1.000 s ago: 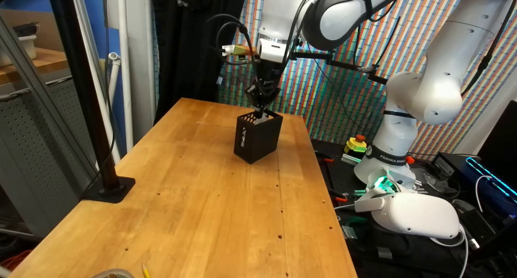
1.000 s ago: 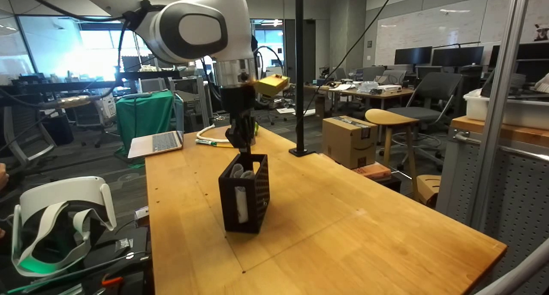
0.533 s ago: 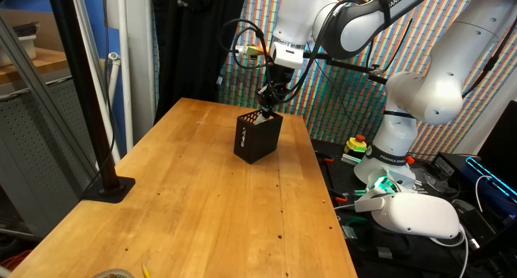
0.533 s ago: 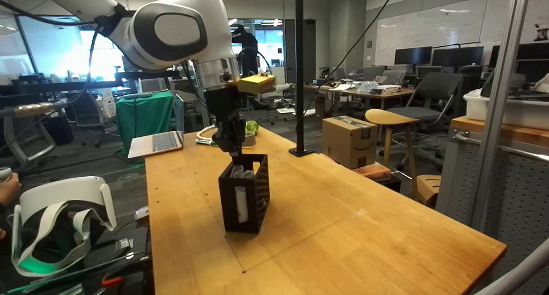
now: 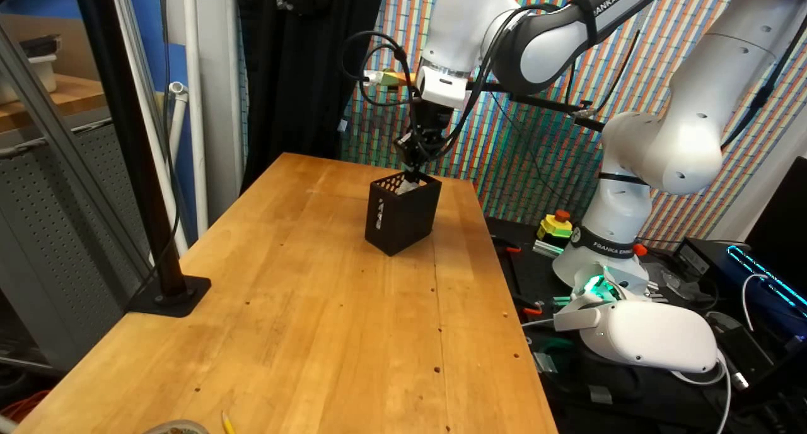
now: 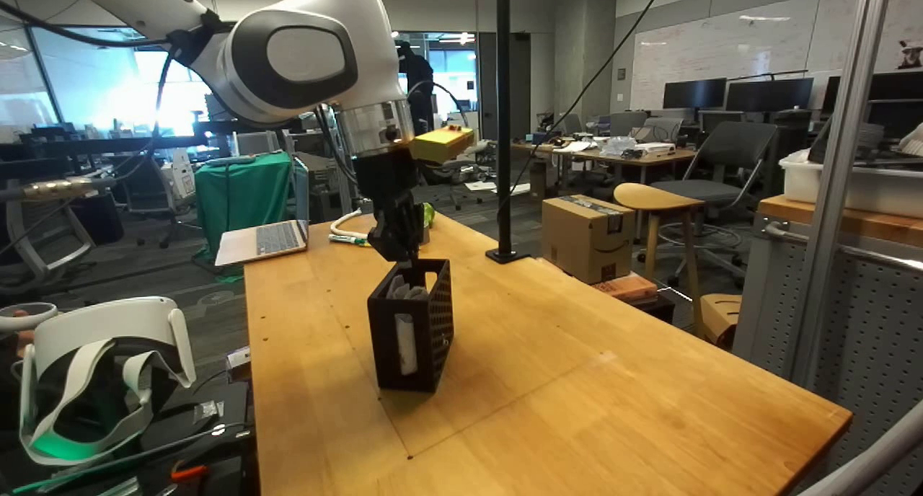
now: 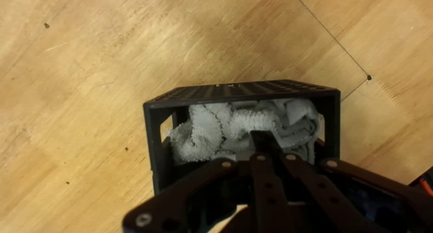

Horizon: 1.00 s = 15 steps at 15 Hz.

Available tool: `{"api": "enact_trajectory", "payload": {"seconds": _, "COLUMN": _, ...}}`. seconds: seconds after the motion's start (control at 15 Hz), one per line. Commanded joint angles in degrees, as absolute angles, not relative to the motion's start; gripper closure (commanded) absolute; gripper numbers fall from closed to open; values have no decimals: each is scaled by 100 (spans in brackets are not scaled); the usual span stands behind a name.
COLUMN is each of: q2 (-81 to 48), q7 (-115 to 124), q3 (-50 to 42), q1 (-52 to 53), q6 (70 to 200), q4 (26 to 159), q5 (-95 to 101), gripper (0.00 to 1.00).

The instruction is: Pick up the cloth from the table and put it in the box

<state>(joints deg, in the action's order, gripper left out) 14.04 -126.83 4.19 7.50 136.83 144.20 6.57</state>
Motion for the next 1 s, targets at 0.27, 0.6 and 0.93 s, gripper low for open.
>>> {"api": "enact_trajectory", "payload": {"seconds": 0.27, "q2": 601, "q7": -13249, "q3": 97, "q1": 828, "q6": 13641, "q4": 13731, "q5": -123, "gripper": 95}}
{"api": "enact_trajectory", "payload": {"seconds": 0.6, "q2": 53, "q7": -13591, "q3": 330, "q1": 841, "q6": 13555, "q4": 13435, "q5": -781, "gripper": 95}}
{"api": "enact_trajectory", "payload": {"seconds": 0.93, "q2": -147, "q7": -13427, "q3": 388, "q1": 669, "q6": 13555, "q4": 13514, "q5": -469, "gripper": 95}}
